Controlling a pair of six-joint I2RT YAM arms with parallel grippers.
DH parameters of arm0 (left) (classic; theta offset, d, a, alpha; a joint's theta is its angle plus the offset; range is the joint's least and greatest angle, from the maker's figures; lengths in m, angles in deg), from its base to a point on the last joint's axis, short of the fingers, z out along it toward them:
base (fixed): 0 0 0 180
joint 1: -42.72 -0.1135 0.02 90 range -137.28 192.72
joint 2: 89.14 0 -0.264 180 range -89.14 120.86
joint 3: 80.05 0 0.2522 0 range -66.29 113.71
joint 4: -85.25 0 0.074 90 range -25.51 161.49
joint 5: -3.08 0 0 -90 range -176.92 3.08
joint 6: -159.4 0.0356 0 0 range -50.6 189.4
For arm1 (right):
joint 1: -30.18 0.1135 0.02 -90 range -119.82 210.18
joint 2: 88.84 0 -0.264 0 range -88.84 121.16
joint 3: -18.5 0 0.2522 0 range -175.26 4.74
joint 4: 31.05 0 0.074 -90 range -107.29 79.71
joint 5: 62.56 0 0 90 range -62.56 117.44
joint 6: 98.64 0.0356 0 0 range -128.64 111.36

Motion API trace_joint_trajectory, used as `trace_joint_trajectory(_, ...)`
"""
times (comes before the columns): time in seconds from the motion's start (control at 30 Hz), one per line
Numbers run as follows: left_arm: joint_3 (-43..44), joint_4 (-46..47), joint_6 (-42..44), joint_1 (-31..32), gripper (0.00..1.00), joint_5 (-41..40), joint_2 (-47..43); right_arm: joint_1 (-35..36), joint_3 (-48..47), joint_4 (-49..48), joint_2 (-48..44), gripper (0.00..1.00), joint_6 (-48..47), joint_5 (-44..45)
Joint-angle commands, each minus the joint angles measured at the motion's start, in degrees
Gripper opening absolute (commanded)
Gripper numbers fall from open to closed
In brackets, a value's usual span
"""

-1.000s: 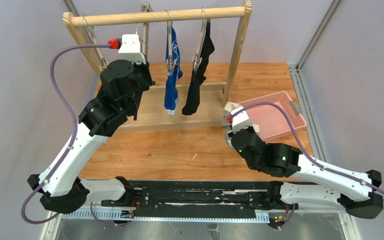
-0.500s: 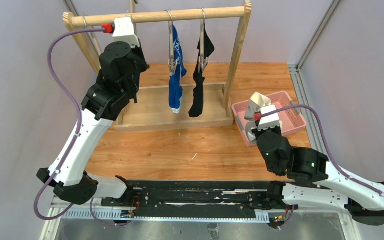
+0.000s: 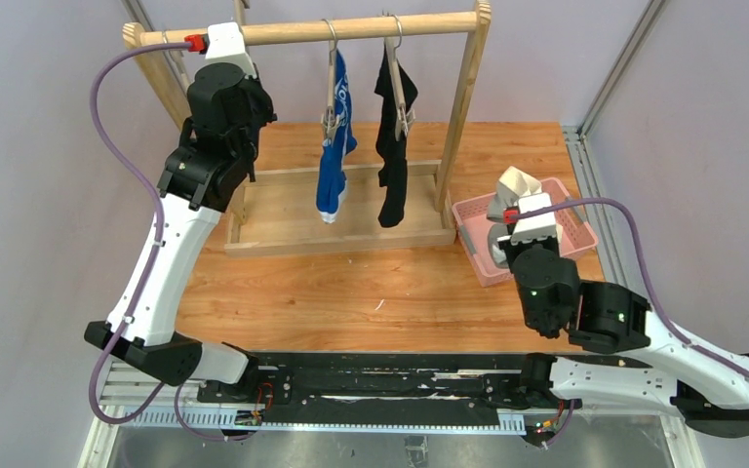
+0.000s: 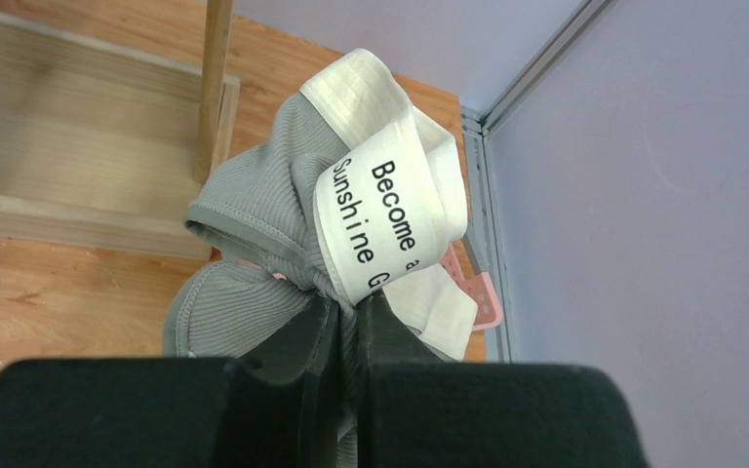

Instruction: Remove the underwear clipped to the hanger

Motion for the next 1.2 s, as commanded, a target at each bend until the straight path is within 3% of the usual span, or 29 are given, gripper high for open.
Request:
trace_joint_trajectory(0.0, 0.7, -0.7, -1.6, -1.7, 0.01, 1.7, 0.1, -0.4, -2.7, -7.0, -2.7, 0.00, -6.0, 2.3)
trace_joint_trajectory(0.07, 0.4, -1.1, -1.8, -1.9, 0.06, 1.9, -0.2, -0.4, -2.8, -10.8, -2.8, 0.01, -10.1, 4.0)
trace_joint_trajectory(0.17, -1.4, -1.0, -2.6, -1.9, 0.27, 2.1, -1.8, -0.9, -2.8, -18.1, -1.8, 0.01, -17.4, 5.8)
trace_joint_trajectory(0.3, -5.2, 1.3, -2.7, -2.0, 0.41, 3.1, -5.8, -3.4, -4.2, -20.4, -0.1, 0.01, -19.6, 4.6)
trace_joint_trajectory(0.53, -7.0, 1.2, -0.9, -2.0, 0.44, 2.1, -12.7, -4.4, -4.9, -20.6, 2.0, 0.01, -18.2, 2.6)
trace_joint_trajectory(0.87, -14.4, 2.4, 0.4, -1.9, 0.43, 7.8, -24.4, -9.7, -8.2, -16.6, 10.9, 0.01, -14.0, -5.6)
trace_joint_trajectory(1.17, -14.4, -0.9, 0.9, -1.9, 0.39, 16.6, -27.8, -21.1, -10.0, -13.0, 16.7, 0.01, -7.9, -16.7)
